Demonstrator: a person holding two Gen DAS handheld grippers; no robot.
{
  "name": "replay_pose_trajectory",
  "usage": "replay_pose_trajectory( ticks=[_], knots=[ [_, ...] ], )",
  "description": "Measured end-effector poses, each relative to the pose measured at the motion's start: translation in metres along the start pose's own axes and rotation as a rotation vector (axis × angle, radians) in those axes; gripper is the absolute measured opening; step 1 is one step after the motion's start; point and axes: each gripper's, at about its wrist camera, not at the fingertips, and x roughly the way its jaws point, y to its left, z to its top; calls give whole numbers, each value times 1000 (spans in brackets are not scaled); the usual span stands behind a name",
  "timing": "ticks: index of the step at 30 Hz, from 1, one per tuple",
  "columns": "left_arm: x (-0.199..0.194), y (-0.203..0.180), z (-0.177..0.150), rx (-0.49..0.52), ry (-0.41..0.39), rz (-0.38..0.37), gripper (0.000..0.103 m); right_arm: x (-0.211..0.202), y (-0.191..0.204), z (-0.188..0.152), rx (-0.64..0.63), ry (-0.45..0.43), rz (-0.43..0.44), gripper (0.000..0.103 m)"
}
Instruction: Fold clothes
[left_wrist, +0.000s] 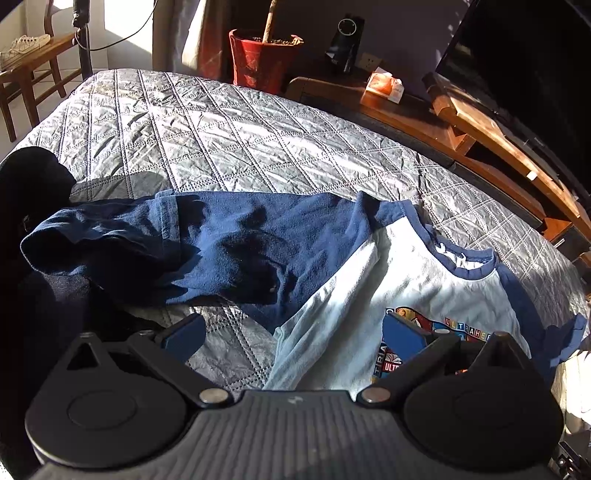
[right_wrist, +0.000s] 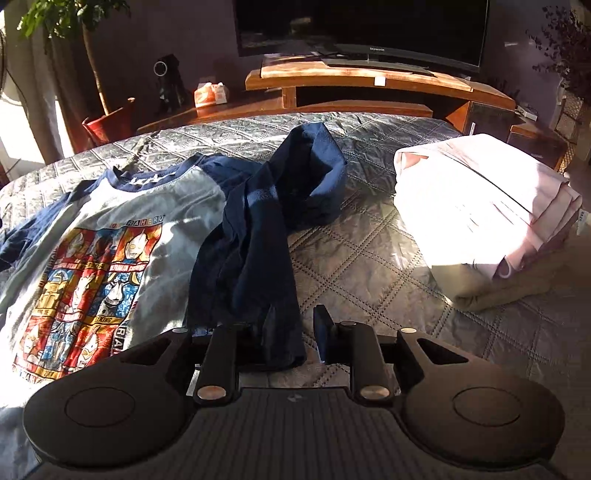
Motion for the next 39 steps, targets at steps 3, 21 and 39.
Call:
replay_pose_trajectory(
  ticks=[3, 21, 39],
  knots=[
    [0, -2, -1, 4, -1, 0, 102, -13, 31, -7, -257, -56, 39, 55],
    [-2, -1, 0, 10, -5, -2, 102, 10, 53, 1, -259, 1, 130, 4],
    [-1, -4, -3, 27, 0, -5, 102, -141, -83, 136, 266, -494, 34, 4]
  ],
)
